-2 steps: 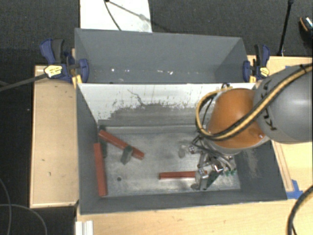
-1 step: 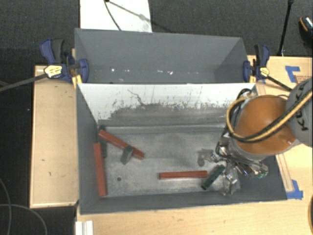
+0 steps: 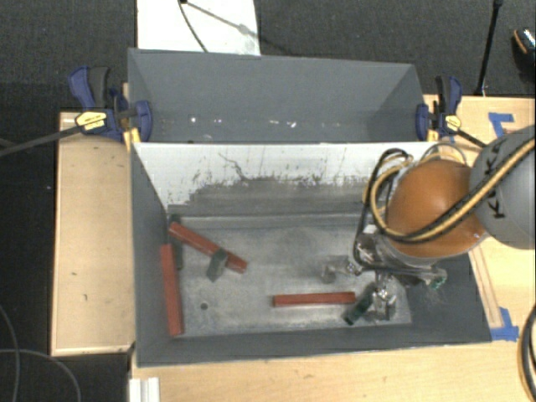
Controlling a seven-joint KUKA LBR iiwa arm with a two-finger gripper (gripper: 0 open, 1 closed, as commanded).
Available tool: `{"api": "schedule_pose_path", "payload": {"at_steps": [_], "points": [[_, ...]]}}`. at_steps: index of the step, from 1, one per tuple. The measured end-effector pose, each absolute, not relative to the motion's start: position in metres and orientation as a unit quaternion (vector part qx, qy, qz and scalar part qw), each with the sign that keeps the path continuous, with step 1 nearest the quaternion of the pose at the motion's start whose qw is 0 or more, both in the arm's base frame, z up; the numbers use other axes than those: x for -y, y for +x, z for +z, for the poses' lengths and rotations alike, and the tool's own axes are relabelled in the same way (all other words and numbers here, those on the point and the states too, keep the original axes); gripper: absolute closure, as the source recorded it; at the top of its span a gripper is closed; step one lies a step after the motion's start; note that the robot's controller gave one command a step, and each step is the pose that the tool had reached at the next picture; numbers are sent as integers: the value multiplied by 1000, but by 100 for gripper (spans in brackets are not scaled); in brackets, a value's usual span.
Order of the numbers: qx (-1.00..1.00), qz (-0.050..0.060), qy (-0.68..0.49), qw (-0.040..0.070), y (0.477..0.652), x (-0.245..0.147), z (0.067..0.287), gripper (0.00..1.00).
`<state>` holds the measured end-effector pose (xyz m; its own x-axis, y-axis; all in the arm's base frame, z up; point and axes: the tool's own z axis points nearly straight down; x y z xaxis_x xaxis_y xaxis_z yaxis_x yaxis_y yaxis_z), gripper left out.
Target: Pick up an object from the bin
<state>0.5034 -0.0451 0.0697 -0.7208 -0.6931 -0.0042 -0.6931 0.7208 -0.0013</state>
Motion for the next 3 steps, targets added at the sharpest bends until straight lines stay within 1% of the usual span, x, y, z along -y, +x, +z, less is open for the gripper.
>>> {"api": "schedule_pose_path", "payload": {"at_steps": [1,2,3], "points": [[-962,1,-273,0,505,6,70,0],[-962,1,-273,-1,505,7,70,100],[-962,0,-272,3,507,6,102,100]]}}
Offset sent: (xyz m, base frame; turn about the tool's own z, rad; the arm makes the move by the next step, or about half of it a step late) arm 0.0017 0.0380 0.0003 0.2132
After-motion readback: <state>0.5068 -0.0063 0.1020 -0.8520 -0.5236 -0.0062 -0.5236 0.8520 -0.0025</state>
